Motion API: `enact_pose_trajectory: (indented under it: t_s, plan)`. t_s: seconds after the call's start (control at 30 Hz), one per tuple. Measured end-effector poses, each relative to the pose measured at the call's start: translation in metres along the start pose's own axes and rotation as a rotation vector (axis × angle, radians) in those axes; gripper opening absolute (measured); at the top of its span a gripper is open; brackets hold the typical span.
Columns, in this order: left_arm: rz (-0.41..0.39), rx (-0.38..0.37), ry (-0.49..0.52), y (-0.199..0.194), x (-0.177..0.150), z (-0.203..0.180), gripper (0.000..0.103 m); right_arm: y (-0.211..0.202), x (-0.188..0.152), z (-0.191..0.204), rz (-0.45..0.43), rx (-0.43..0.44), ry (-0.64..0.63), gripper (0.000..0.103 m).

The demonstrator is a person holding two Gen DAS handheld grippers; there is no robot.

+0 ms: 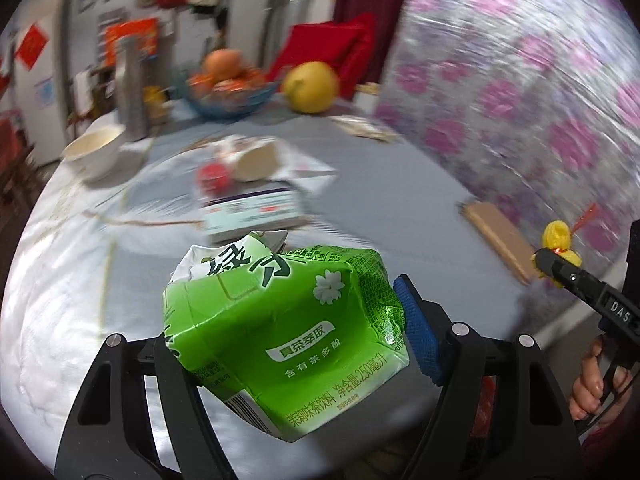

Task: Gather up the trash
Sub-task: 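Carry carton and tassel to the red wastebasket and open both tools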

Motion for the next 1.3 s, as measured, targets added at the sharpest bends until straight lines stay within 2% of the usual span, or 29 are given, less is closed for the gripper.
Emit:
enact_pose_trajectory:
  t_s: [0.2, 0.37, 0.43, 0.47, 0.5, 0.53, 0.57, 0.63, 0.73, 0.8, 0.87, 0.93, 1.03, 1.1, 1.2, 1.3]
  plan:
    - [0.038, -0.116, 0.142, 0.009, -0.014, -0.096, 0.073, -0.056, -0.037, -0.061, 0.016, -0.136, 0.014, 0.026]
    - [0.087, -0.200, 0.228, 0.025, -0.035, -0.164, 0.073, -0.075, -0.091, -0.125, 0.116, -0.257, 0.054, 0.026]
    - [0.117, -0.238, 0.267, 0.033, -0.045, -0.192, 0.073, -0.075, -0.123, -0.159, 0.182, -0.305, 0.091, 0.028]
    - [0.130, -0.250, 0.284, 0.037, -0.049, -0.203, 0.073, -0.071, -0.135, -0.171, 0.214, -0.323, 0.103, 0.030]
    - [0.148, -0.263, 0.309, 0.043, -0.055, -0.219, 0.073, -0.060, -0.160, -0.193, 0.295, -0.350, 0.117, 0.037]
    - [0.160, -0.270, 0.326, 0.047, -0.060, -0.229, 0.073, -0.054, -0.175, -0.204, 0.337, -0.368, 0.129, 0.044]
    - [0.178, -0.279, 0.348, 0.053, -0.065, -0.241, 0.073, -0.048, -0.195, -0.227, 0.390, -0.404, 0.170, 0.055]
    - [0.207, -0.294, 0.382, 0.064, -0.074, -0.261, 0.073, -0.045, -0.213, -0.246, 0.426, -0.396, 0.252, 0.057]
    - [0.255, -0.316, 0.433, 0.078, -0.092, -0.289, 0.073, -0.066, -0.204, -0.270, 0.359, -0.389, 0.328, 0.057]
    - [0.281, -0.334, 0.459, 0.087, -0.102, -0.304, 0.073, -0.087, -0.188, -0.283, 0.294, -0.443, 0.317, 0.059]
    - [0.309, -0.351, 0.488, 0.097, -0.113, -0.320, 0.073, -0.111, -0.172, -0.296, 0.210, -0.506, 0.314, 0.065]
    - [0.339, -0.363, 0.523, 0.105, -0.127, -0.335, 0.073, -0.129, -0.163, -0.305, 0.152, -0.530, 0.330, 0.068]
    - [0.378, -0.377, 0.569, 0.112, -0.144, -0.353, 0.075, -0.144, -0.155, -0.313, 0.105, -0.546, 0.344, 0.068]
    - [0.397, -0.383, 0.595, 0.114, -0.153, -0.362, 0.081, -0.147, -0.153, -0.310, 0.091, -0.543, 0.345, 0.068]
    - [0.386, -0.376, 0.619, 0.112, -0.156, -0.368, 0.091, -0.145, -0.150, -0.306, 0.081, -0.521, 0.345, 0.068]
    - [0.365, -0.366, 0.619, 0.107, -0.152, -0.364, 0.094, -0.142, -0.146, -0.301, 0.075, -0.507, 0.337, 0.069]
Point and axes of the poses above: each gripper's, at about its wrist camera, not at the fingertips, and y roughly the way its jaws point, z to its left, x to its top, the point moved 9 cm from there along y, roughly the way its jaws point, and after that the axes turned 2 degrees about y, right-handed, at the moved point
